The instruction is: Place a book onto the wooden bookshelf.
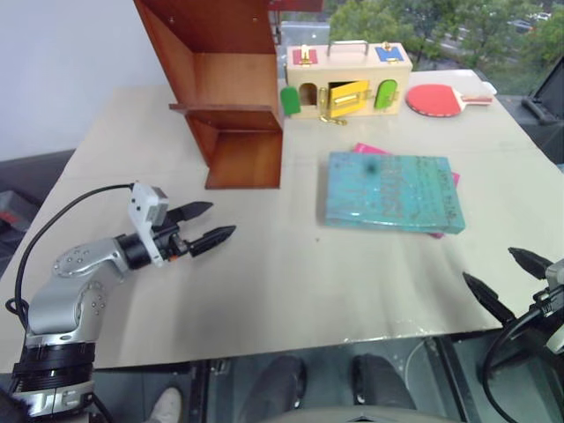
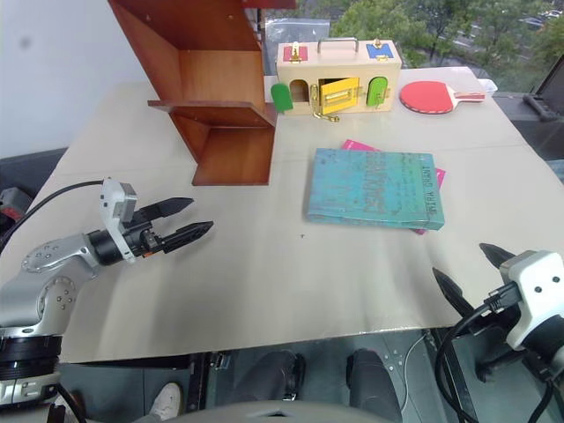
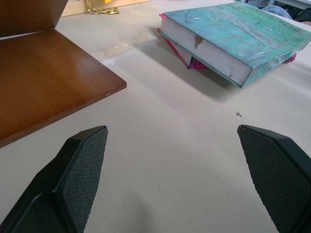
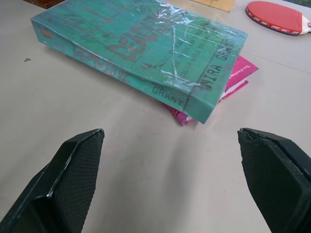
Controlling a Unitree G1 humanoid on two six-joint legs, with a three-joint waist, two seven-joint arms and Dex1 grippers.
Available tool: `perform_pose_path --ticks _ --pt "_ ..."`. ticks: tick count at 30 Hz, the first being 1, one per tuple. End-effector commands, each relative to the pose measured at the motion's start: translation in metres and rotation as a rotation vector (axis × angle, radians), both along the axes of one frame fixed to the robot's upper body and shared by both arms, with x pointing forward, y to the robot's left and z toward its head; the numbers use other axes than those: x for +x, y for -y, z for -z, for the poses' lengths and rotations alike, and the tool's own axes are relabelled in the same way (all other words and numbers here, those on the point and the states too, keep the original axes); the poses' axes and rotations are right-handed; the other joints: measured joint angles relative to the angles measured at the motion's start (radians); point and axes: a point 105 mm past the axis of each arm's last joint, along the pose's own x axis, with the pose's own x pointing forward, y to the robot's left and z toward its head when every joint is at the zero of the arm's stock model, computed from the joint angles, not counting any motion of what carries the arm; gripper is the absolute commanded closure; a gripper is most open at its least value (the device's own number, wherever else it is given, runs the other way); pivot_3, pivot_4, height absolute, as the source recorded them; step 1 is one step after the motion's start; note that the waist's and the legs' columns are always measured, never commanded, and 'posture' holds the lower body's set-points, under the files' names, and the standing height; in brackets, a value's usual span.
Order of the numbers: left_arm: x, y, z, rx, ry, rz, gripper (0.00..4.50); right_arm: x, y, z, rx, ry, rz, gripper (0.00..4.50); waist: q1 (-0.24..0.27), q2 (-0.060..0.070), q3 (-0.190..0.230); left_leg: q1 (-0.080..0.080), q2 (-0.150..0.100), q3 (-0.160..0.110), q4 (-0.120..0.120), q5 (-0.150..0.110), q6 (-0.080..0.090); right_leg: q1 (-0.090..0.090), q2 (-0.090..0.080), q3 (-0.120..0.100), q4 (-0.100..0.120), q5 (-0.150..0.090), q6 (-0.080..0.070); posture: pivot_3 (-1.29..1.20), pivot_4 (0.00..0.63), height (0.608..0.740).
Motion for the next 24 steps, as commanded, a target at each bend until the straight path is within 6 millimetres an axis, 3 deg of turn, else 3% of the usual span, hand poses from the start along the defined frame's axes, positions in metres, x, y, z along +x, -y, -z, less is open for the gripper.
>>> perform_pose_path --ticks 1,2,5,7,9,12,18,24 --pt "-0.004 0.008 -0.019 -0.017 0.060 0.044 0.02 0.005 0.002 -0.005 -0.008 0.028 -0.002 0.00 0.000 0.000 0.000 0.000 0.000 0.000 0.000 0.000 0.000 0.000 0.000 0.000 0.000 0.000 0.000 0.00 0.150 0.740" --pt "-0.006 0.015 -0.021 -0.035 0.066 0.070 0.02 0.009 0.000 -0.004 0.001 0.029 -0.002 0.00 0.000 -0.001 0.001 0.000 0.000 0.000 0.000 0.000 0.000 0.000 0.000 0.000 0.000 0.000 0.000 0.00 0.150 0.740" --pt "-0.010 0.027 -0.027 -0.066 0.080 0.129 0.00 0.016 0.001 -0.001 0.016 0.036 0.011 0.91 0.000 -0.002 0.001 0.000 0.000 0.000 0.000 0.000 0.000 0.000 -0.001 0.000 0.000 0.000 0.000 0.00 0.150 0.740" --pt "-0.012 0.032 -0.030 -0.073 0.084 0.165 0.00 0.020 0.004 -0.001 0.022 0.040 0.029 1.73 0.001 -0.002 0.002 0.000 0.000 0.000 0.000 0.000 0.000 0.000 -0.001 0.000 0.000 0.000 0.000 0.00 0.150 0.740" --pt "-0.018 0.039 -0.030 -0.059 0.086 0.226 0.00 0.026 0.009 0.000 0.012 0.038 0.058 2.83 0.000 -0.002 0.002 0.000 0.000 0.000 0.000 0.000 0.000 0.000 -0.001 0.000 0.000 0.000 0.000 0.00 0.150 0.740" --pt "-0.026 0.050 -0.026 -0.047 0.070 0.324 0.00 0.047 0.026 0.011 -0.044 -0.009 0.129 4.32 -0.003 -0.002 0.002 0.000 -0.001 0.001 0.000 0.001 -0.001 0.000 -0.001 0.001 0.000 0.000 0.000 0.00 0.150 0.740" --pt "-0.031 0.069 -0.023 -0.057 0.075 0.398 0.00 0.099 0.047 0.017 -0.142 -0.027 0.261 4.42 -0.002 -0.001 0.003 0.000 -0.001 0.002 0.000 0.001 -0.001 -0.001 0.000 0.002 0.000 0.001 -0.001 0.00 0.150 0.740" --pt "-0.032 0.073 -0.020 -0.063 0.073 0.397 0.00 0.121 0.045 0.020 -0.189 -0.021 0.250 4.42 0.001 -0.001 0.003 -0.001 -0.001 0.002 0.000 0.001 -0.001 -0.002 0.000 0.001 0.000 0.001 -0.001 0.00 0.150 0.740"
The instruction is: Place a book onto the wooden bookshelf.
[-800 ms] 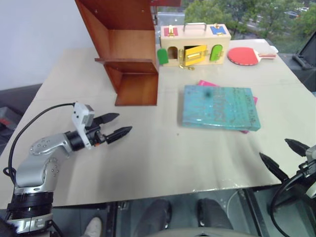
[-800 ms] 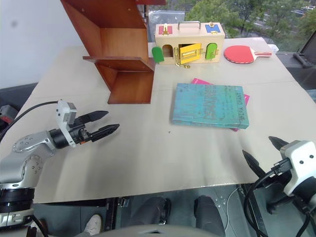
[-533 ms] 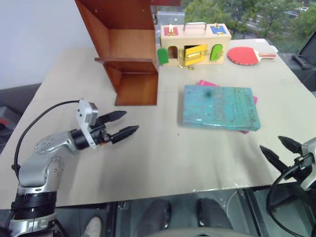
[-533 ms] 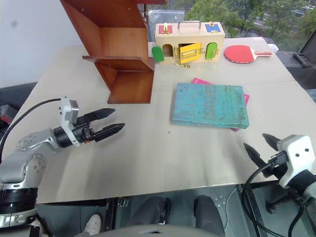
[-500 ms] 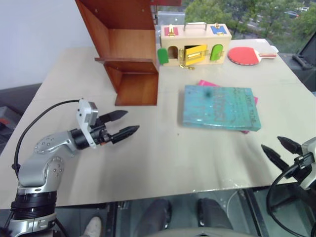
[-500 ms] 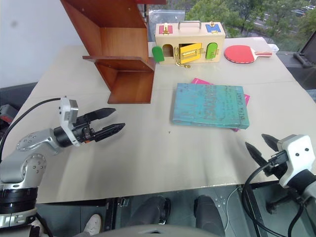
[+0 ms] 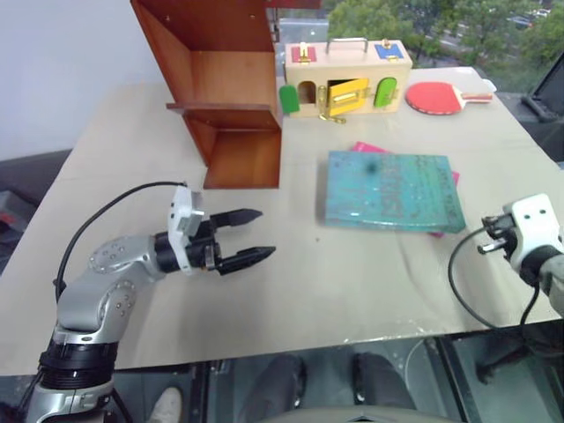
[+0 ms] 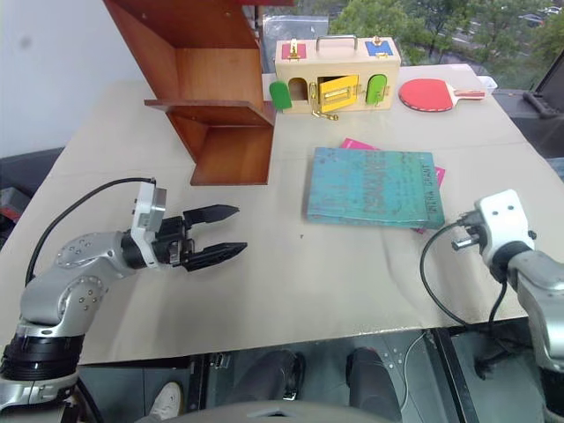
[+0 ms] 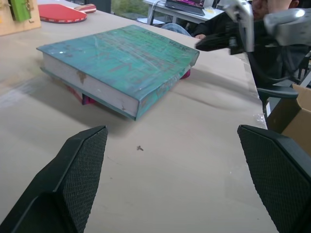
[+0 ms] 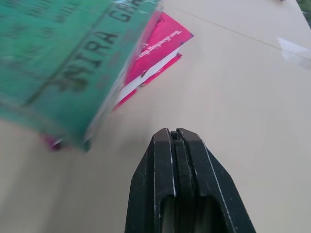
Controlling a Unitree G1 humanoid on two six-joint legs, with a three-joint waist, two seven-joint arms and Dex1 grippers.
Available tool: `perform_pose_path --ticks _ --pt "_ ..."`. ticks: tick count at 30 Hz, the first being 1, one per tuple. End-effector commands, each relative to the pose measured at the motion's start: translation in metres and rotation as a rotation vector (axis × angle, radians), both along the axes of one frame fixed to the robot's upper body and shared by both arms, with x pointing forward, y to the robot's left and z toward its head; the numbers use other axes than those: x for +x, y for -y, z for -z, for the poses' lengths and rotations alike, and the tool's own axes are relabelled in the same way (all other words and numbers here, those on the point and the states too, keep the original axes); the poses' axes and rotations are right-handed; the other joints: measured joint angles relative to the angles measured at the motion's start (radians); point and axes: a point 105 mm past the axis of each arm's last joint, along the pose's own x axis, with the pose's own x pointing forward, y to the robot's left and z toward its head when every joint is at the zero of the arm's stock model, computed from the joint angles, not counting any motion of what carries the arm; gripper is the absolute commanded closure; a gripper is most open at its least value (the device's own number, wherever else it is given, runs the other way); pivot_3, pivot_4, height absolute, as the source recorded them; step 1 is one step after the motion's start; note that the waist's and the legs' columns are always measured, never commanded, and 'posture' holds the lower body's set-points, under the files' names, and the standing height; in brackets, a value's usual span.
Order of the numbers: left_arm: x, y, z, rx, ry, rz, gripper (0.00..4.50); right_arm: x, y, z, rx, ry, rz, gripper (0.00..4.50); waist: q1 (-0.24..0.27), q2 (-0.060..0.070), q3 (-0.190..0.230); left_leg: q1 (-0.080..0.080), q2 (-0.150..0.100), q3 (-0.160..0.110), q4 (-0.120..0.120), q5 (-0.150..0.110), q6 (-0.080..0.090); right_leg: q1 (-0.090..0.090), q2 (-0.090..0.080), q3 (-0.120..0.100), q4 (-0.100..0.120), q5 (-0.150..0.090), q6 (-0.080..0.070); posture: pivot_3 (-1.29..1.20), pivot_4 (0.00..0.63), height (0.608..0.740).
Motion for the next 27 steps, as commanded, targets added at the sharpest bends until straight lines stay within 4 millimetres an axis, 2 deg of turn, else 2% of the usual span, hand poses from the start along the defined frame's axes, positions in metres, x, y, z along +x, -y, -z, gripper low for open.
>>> perform_pose_path --ticks 1,14,24,27 --pt "-0.004 0.006 -0.009 -0.007 0.048 0.021 0.00 0.004 -0.005 -0.006 -0.020 0.030 -0.037 4.42 0.001 0.000 0.000 0.000 0.000 0.000 0.000 0.000 0.000 0.000 0.000 0.000 0.000 0.000 0.000 0.00 0.150 0.740" --pt "-0.003 0.013 0.001 -0.027 -0.008 -0.010 0.00 -0.005 -0.048 -0.012 0.076 0.066 -0.147 4.42 -0.002 0.000 0.000 0.000 0.000 0.000 0.000 -0.001 0.001 0.000 0.000 0.001 0.000 0.000 0.000 0.00 0.150 0.740" --pt "0.001 0.022 0.011 -0.042 -0.056 -0.046 0.00 -0.005 -0.063 -0.011 0.108 0.072 -0.157 4.42 -0.002 0.000 0.000 0.000 0.000 0.000 0.000 -0.001 0.001 -0.001 0.000 0.001 0.000 0.000 0.000 0.00 0.150 0.740" --pt "0.007 0.028 0.015 -0.076 -0.114 -0.096 0.00 -0.007 -0.059 -0.013 0.111 0.091 -0.135 4.42 -0.002 0.000 0.000 0.000 0.000 0.000 0.000 -0.001 0.001 0.000 0.000 0.001 0.000 0.000 0.000 0.00 0.150 0.740"
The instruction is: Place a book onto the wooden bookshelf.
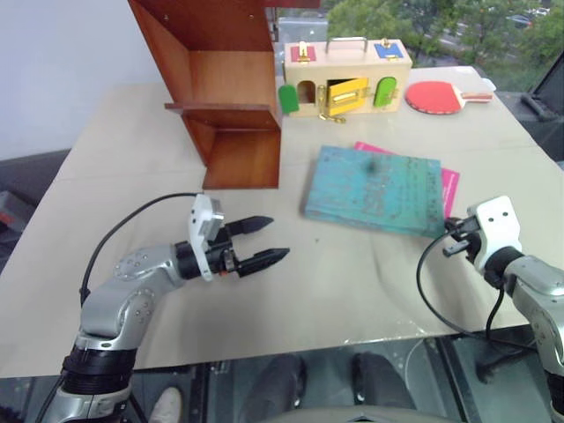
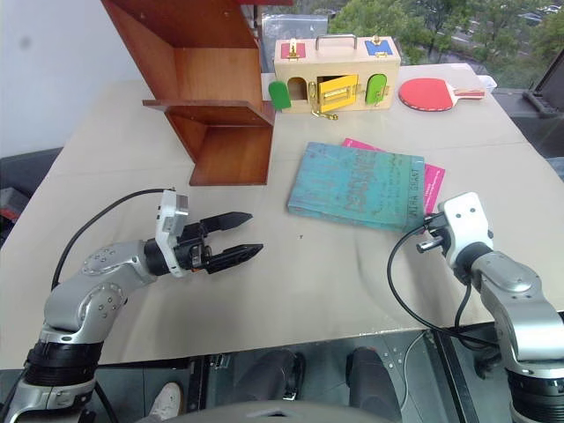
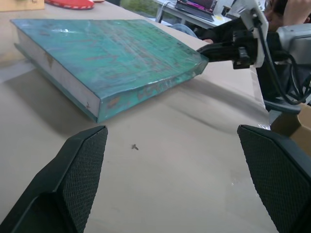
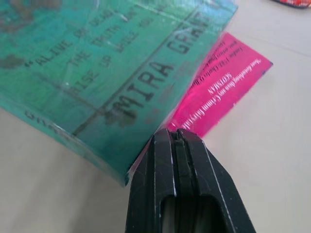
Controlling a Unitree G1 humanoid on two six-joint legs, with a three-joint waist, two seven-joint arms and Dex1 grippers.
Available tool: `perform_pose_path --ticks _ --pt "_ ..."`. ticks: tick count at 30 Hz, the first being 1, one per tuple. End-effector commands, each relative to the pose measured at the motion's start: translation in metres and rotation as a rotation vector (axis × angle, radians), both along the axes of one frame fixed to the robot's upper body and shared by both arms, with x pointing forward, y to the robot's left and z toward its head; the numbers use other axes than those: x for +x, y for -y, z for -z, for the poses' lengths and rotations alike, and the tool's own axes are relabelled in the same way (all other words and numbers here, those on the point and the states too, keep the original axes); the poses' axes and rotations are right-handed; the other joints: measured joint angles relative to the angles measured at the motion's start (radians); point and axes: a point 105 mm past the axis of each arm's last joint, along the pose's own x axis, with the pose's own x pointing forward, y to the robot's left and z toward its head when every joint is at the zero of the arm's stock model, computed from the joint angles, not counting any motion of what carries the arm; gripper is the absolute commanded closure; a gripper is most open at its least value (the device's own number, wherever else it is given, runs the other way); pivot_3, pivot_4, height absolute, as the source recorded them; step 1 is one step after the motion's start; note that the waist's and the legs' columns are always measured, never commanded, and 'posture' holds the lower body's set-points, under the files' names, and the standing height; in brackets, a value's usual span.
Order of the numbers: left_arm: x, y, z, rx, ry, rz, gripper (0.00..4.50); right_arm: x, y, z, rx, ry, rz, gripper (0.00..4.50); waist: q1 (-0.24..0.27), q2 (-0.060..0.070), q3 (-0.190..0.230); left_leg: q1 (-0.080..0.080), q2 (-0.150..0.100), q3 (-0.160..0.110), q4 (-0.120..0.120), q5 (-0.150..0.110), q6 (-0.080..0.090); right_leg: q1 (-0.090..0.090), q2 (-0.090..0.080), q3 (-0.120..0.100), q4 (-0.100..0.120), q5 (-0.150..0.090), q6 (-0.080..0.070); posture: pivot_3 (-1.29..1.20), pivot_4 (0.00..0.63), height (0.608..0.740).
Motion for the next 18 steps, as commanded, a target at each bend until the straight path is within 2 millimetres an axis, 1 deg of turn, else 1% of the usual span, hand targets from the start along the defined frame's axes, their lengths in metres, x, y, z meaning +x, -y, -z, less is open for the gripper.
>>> perform_pose_path --ticks 1,2,4,5,6,7,9,10,11,12,14,18 --pt "0.004 0.014 -0.003 -0.053 -0.046 -0.041 0.00 -0.005 0.003 -0.017 -0.014 0.073 0.023 4.42 0.000 0.000 0.000 0.000 0.000 0.000 0.000 0.000 0.000 0.000 0.000 0.000 0.000 0.000 0.000 0.00 0.150 0.740" --pt "0.005 0.018 0.001 -0.082 -0.109 -0.061 0.00 -0.010 0.010 -0.020 -0.027 0.084 0.041 4.42 0.004 0.000 0.000 0.000 0.000 0.000 0.000 0.000 0.000 0.000 0.000 0.000 0.000 0.000 0.000 0.00 0.150 0.740" --pt "0.005 0.026 0.005 -0.134 -0.192 -0.072 0.00 -0.022 0.012 -0.024 -0.031 0.096 0.037 4.42 0.006 0.000 0.000 0.000 -0.001 -0.001 0.000 0.000 0.000 0.000 0.000 -0.001 0.000 0.000 0.000 0.00 0.150 0.740" --pt "0.005 0.029 0.006 -0.163 -0.225 -0.071 0.00 -0.027 0.012 -0.025 -0.027 0.097 0.028 4.05 0.007 0.000 0.000 -0.001 -0.001 -0.002 0.001 0.000 0.000 0.000 0.000 -0.001 0.000 0.000 0.000 0.00 0.150 0.740" --pt "0.006 0.032 0.007 -0.196 -0.263 -0.080 0.00 -0.034 0.011 -0.026 -0.018 0.094 0.018 3.90 0.001 0.000 0.000 -0.001 -0.002 -0.002 0.001 0.000 0.000 0.000 0.001 -0.002 0.000 0.000 0.000 0.00 0.150 0.740" --pt "0.007 0.036 0.009 -0.234 -0.314 -0.087 0.00 -0.042 0.009 -0.026 -0.014 0.086 0.008 3.50 -0.001 0.000 0.000 0.000 -0.001 -0.001 0.001 0.000 0.000 0.000 0.003 0.000 0.000 0.000 0.000 0.00 0.150 0.740" --pt "0.011 0.046 0.016 -0.299 -0.419 -0.111 0.00 -0.062 0.003 -0.030 0.004 0.081 -0.026 3.01 0.003 0.001 -0.001 0.000 -0.001 -0.001 0.001 0.000 0.000 0.000 0.003 0.000 0.001 0.000 0.000 0.00 0.150 0.740" --pt "0.013 0.052 0.018 -0.343 -0.468 -0.117 0.00 -0.072 -0.001 -0.032 0.013 0.083 -0.044 2.58 0.007 0.002 -0.001 0.001 0.000 -0.001 0.001 0.000 0.000 0.001 0.003 0.000 0.001 0.000 0.000 0.00 0.150 0.740" --pt "0.015 0.055 0.019 -0.370 -0.500 -0.122 0.00 -0.077 -0.005 -0.034 0.020 0.085 -0.056 1.89 0.005 0.001 -0.001 0.000 0.000 -0.002 0.001 0.000 0.000 0.001 0.003 -0.001 0.001 0.000 0.000 0.00 0.150 0.740" --pt "0.018 0.060 0.022 -0.400 -0.546 -0.135 0.00 -0.083 -0.006 -0.035 0.022 0.081 -0.059 1.77 0.003 0.000 -0.001 0.001 0.000 -0.002 0.001 0.000 0.000 0.001 0.004 -0.001 0.001 0.000 0.000 0.00 0.150 0.740" --pt "0.021 0.072 0.025 -0.451 -0.619 -0.139 0.00 -0.091 -0.009 -0.037 0.020 0.079 -0.063 1.77 0.002 0.000 -0.001 0.001 -0.001 -0.001 0.003 0.000 0.000 0.002 0.004 0.000 0.003 0.000 0.001 0.00 0.150 0.740" --pt "0.030 0.093 0.026 -0.549 -0.728 -0.149 0.00 -0.098 -0.009 -0.043 0.002 0.092 -0.046 1.77 0.002 -0.002 0.000 0.001 0.000 -0.001 0.010 0.000 0.000 0.003 0.004 0.000 0.006 0.000 0.001 0.00 0.150 0.740"
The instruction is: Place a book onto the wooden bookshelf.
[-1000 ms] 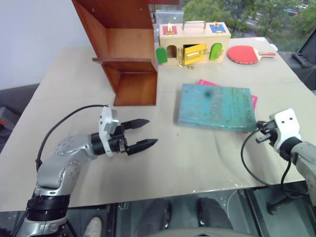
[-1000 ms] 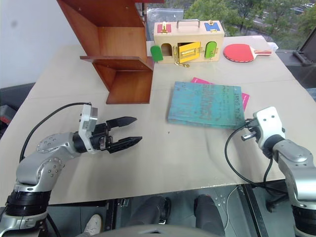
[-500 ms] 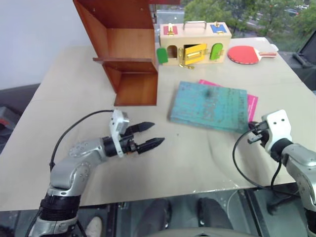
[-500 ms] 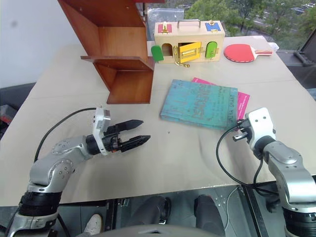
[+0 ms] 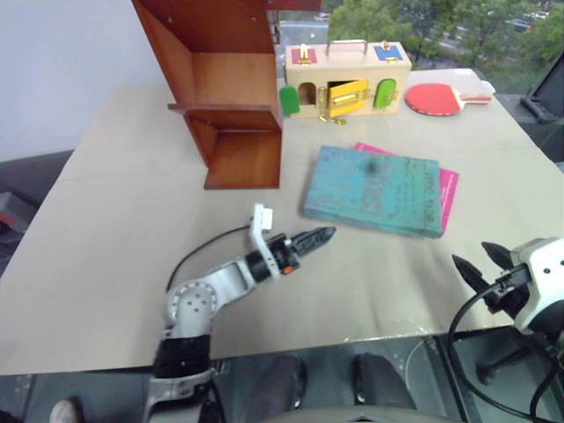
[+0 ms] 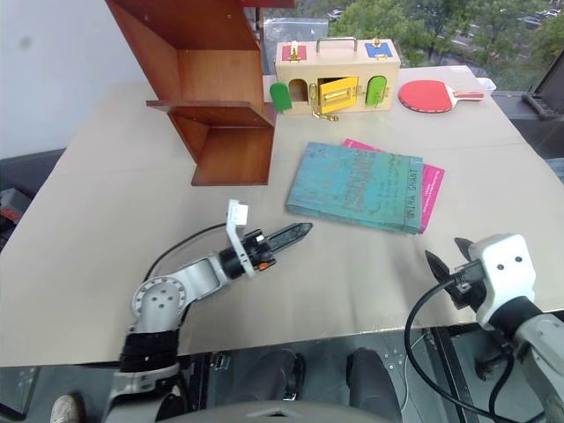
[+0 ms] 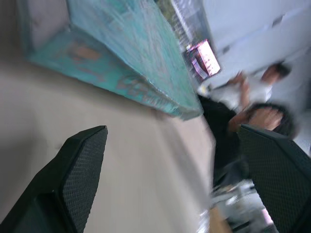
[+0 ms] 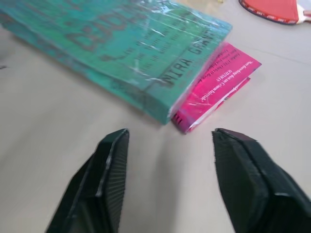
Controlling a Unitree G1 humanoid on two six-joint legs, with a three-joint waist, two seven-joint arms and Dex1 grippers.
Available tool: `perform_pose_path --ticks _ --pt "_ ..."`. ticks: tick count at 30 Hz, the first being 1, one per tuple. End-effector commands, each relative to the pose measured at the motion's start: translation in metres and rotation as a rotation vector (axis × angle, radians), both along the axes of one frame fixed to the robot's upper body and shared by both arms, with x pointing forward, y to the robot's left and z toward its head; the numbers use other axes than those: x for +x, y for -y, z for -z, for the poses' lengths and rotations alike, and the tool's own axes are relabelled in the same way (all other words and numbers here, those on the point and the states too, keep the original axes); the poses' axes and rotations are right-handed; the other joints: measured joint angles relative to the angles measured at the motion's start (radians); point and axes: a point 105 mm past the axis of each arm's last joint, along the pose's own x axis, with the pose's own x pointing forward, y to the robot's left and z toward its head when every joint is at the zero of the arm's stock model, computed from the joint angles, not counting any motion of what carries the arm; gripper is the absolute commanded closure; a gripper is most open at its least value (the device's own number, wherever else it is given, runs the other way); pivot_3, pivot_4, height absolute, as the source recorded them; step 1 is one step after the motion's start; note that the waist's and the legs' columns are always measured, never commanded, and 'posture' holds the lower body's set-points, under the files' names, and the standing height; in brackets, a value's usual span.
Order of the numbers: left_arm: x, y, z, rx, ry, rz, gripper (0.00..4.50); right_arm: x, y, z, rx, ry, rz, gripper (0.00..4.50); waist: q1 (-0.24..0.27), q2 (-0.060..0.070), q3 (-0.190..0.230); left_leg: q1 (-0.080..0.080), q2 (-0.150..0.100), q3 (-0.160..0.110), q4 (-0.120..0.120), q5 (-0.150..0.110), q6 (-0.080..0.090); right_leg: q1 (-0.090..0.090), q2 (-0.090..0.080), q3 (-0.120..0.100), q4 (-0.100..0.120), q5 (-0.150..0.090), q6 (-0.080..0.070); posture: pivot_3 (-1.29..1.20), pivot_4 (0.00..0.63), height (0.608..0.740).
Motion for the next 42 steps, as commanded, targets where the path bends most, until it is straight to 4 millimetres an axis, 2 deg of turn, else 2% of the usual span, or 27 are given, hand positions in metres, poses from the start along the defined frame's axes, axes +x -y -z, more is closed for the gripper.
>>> perform_pose_path --ticks 1,4,11,17,21,24,31,37,42 --pt "0.009 0.010 -0.007 -0.079 -0.052 -0.031 0.00 -0.005 0.002 -0.013 -0.033 0.049 0.016 1.77 0.001 0.000 0.000 0.000 0.000 0.000 0.001 0.000 0.000 0.000 0.000 0.000 0.001 0.000 0.000 0.00 0.150 0.740" --pt "0.017 0.022 -0.004 -0.110 -0.103 -0.056 0.00 -0.008 0.005 -0.015 -0.051 0.060 0.032 1.77 0.007 -0.001 0.001 -0.001 0.000 0.000 0.004 -0.001 0.002 0.000 0.000 -0.001 0.003 0.000 0.000 0.00 0.150 0.740" --pt "0.046 0.027 -0.010 -0.156 -0.129 -0.171 0.00 -0.009 0.007 -0.018 -0.050 0.082 0.067 1.77 0.006 -0.003 0.002 -0.001 0.000 0.000 0.006 0.000 0.000 0.001 0.000 -0.001 0.004 0.000 0.000 0.00 0.150 0.740" --pt "0.075 0.008 -0.028 -0.164 -0.080 -0.245 0.00 -0.007 0.005 -0.017 -0.043 0.095 0.088 1.77 0.006 -0.007 0.004 -0.001 0.000 0.001 0.006 0.000 -0.001 0.000 0.000 -0.001 0.004 0.000 0.000 0.00 0.150 0.740" --pt "0.088 -0.002 -0.038 -0.148 -0.057 -0.257 0.00 -0.004 0.003 -0.016 -0.041 0.102 0.091 1.77 0.004 -0.008 0.005 -0.001 0.000 0.000 0.006 0.000 -0.001 0.000 0.001 -0.001 0.004 0.000 0.000 0.00 0.150 0.740" --pt "0.087 0.000 -0.030 -0.108 -0.071 -0.227 0.00 -0.001 0.000 -0.016 -0.037 0.106 0.089 1.77 0.004 -0.008 0.005 -0.001 0.000 0.001 0.006 0.000 -0.001 0.000 0.001 0.000 0.004 0.000 0.000 0.00 0.150 0.740" --pt "0.067 0.027 -0.006 -0.143 -0.123 -0.157 0.00 0.001 -0.002 -0.015 -0.038 0.109 0.090 1.77 0.011 -0.009 0.005 -0.002 -0.001 0.000 0.005 0.000 0.000 0.000 0.000 -0.001 0.003 0.000 0.000 0.00 0.150 0.740" --pt "0.067 0.043 -0.005 -0.190 -0.130 -0.155 0.00 0.001 -0.001 -0.015 -0.041 0.115 0.095 1.77 0.020 -0.009 0.005 -0.002 -0.001 0.000 0.005 0.000 0.000 0.000 0.000 -0.001 0.003 0.000 0.000 0.00 0.150 0.740" --pt "0.066 0.066 -0.008 -0.229 -0.178 -0.141 0.00 0.001 -0.001 -0.016 -0.040 0.123 0.100 1.77 0.023 -0.008 0.005 -0.002 -0.001 0.000 0.005 0.000 0.000 0.000 0.000 -0.001 0.003 0.000 0.000 0.00 0.150 0.740"
